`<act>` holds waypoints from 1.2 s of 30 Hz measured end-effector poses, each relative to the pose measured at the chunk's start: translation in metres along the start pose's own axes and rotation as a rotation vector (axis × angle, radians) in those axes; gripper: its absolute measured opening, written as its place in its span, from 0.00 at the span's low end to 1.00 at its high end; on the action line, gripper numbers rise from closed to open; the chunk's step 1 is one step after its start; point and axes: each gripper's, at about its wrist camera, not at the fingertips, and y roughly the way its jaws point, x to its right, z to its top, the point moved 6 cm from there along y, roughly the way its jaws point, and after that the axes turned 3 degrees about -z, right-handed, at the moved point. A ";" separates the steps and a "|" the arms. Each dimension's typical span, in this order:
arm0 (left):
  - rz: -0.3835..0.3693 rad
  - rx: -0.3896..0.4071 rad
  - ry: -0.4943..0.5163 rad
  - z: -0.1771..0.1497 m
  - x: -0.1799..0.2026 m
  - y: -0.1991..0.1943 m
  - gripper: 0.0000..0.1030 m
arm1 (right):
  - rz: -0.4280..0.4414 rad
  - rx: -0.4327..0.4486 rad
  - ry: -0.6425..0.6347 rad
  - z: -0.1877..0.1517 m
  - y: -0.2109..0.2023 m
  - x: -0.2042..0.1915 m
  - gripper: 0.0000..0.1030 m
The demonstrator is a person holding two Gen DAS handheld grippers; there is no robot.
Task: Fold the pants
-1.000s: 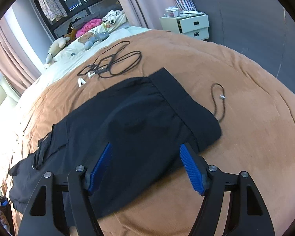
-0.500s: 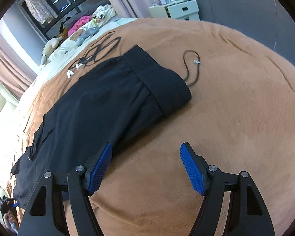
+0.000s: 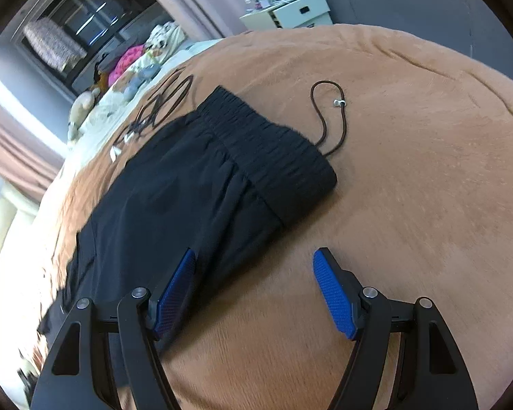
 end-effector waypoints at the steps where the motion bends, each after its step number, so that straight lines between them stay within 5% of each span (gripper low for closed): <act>1: -0.005 0.003 -0.002 -0.001 -0.001 -0.004 0.01 | 0.001 -0.004 0.008 0.002 0.003 0.000 0.47; 4: -0.012 0.007 0.004 -0.003 0.000 -0.012 0.01 | -0.006 -0.017 0.015 0.005 0.007 0.001 0.26; 10: -0.030 0.001 -0.007 -0.009 -0.004 -0.025 0.01 | -0.024 0.025 -0.043 0.010 -0.005 -0.008 0.08; 18: -0.015 -0.019 -0.018 -0.016 -0.015 -0.021 0.01 | -0.061 0.017 -0.046 0.001 -0.001 -0.010 0.08; 22: -0.036 -0.062 -0.072 -0.018 -0.023 -0.013 0.07 | -0.074 -0.044 -0.057 -0.006 0.002 -0.012 0.15; 24: -0.053 -0.066 -0.074 -0.018 -0.023 -0.014 0.16 | -0.055 -0.050 -0.089 -0.011 -0.006 -0.016 0.28; 26: -0.071 -0.061 -0.073 -0.018 -0.023 -0.017 0.32 | -0.023 -0.038 -0.103 -0.015 -0.018 -0.018 0.65; 28: -0.096 -0.051 -0.069 -0.019 -0.022 -0.020 0.44 | 0.000 -0.023 -0.120 -0.022 -0.030 -0.021 0.68; 36: -0.086 -0.048 -0.049 -0.016 -0.021 -0.017 0.45 | 0.133 -0.127 -0.189 -0.079 -0.039 -0.046 0.67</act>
